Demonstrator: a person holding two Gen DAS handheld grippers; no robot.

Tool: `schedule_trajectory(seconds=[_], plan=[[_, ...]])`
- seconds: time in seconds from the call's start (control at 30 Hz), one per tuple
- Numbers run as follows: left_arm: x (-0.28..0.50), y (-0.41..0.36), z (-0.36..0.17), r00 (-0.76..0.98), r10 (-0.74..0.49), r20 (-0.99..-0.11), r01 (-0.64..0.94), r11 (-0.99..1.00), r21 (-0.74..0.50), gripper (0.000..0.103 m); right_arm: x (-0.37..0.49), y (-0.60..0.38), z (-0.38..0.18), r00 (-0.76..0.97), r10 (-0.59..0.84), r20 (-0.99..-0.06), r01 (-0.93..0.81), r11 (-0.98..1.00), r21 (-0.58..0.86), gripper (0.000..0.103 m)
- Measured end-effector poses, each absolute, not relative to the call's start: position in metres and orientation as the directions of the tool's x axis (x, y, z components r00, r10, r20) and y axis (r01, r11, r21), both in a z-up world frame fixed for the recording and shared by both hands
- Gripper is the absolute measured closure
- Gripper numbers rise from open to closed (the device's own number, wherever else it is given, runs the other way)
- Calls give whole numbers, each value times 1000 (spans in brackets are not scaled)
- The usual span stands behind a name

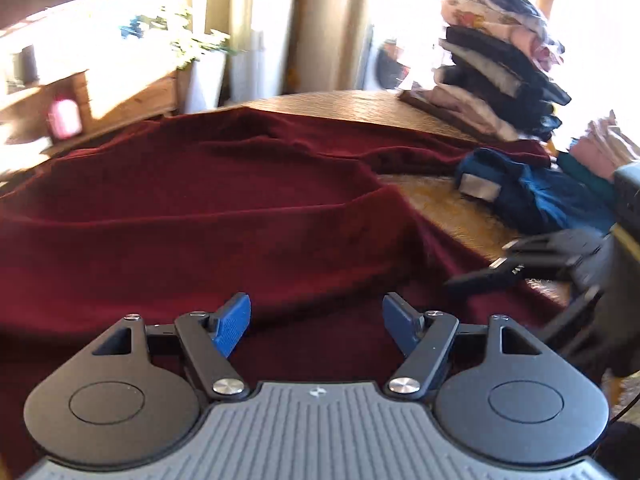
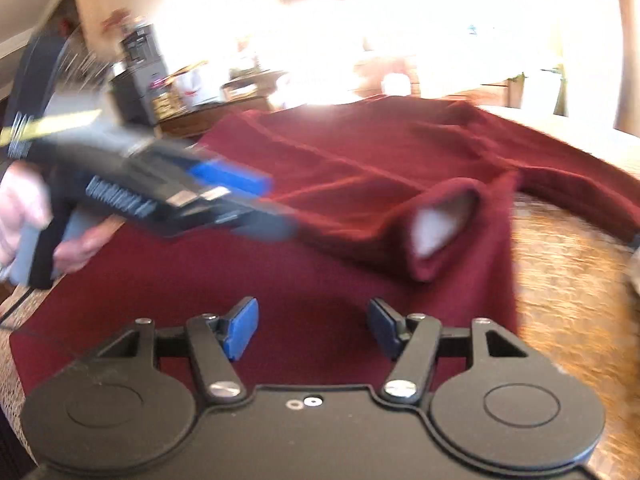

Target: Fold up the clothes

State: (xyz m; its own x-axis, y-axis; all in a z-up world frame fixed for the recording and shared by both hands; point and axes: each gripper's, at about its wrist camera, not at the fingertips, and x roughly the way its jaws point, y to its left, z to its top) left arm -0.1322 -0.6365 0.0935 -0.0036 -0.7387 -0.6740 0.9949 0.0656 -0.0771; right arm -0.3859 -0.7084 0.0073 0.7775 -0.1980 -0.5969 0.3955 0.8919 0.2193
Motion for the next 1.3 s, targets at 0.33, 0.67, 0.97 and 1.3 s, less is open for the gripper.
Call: schedule_trajectory(seconds=[0.33,0.67,0.97,1.3], plan=[[-82,-567,77,237,-698,-675,942,335,-16,29,-346,-723,21,785,-324,-528,406,913,44,0],[-14,-610,64,282,-688,-669,906,421,-51,29,-324,-729,-7,729,-286,-622,467,872,147,0],[30,-591,61,426,-679,-598,787,604,-126,30,-327,-728,-3,713,-294,-636,460,882,107,0],[18,-571,85,434,-689,-580,787,603,-127,36,-331,-718,12,701,-306,-644,481,870,110,0]])
